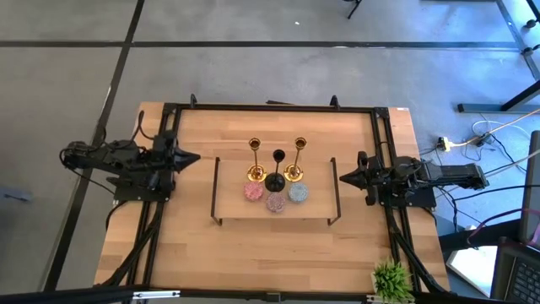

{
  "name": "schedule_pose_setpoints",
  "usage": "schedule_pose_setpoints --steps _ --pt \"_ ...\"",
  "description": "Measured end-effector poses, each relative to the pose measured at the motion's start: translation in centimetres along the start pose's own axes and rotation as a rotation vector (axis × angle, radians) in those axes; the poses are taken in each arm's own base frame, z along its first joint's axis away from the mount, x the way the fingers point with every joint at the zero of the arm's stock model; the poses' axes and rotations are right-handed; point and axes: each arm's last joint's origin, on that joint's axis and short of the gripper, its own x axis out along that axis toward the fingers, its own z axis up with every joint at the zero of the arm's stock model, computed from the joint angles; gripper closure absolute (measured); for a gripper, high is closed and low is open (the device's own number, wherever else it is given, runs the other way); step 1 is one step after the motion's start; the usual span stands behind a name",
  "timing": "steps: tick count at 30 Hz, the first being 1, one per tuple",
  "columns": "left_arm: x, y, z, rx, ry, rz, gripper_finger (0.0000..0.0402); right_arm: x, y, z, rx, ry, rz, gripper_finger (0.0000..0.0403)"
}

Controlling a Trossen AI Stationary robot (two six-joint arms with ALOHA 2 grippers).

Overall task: Pick & Place candle stick holders
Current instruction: Return to Home Position

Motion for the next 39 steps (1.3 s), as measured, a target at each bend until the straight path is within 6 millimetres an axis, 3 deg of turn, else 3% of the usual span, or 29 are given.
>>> schedule_pose_setpoints --steps 16,33,39 --pt "0.5 0.9 -4.9 -0.013 -0.01 -0.091 0.04 0.0 0.0 0.0 0.0 0.0 -0.001 0.0402" --pt "0.7 1.0 -5.9 0.039 0.054 -0.122 0.04 0.0 0.0 0.0 0.0 0.0 -0.001 0.0402" --pt "1.3 1.0 -7.6 0.011 0.075 -0.176 0.04 0.0 0.0 0.0 0.0 0.0 -0.001 0.0402"
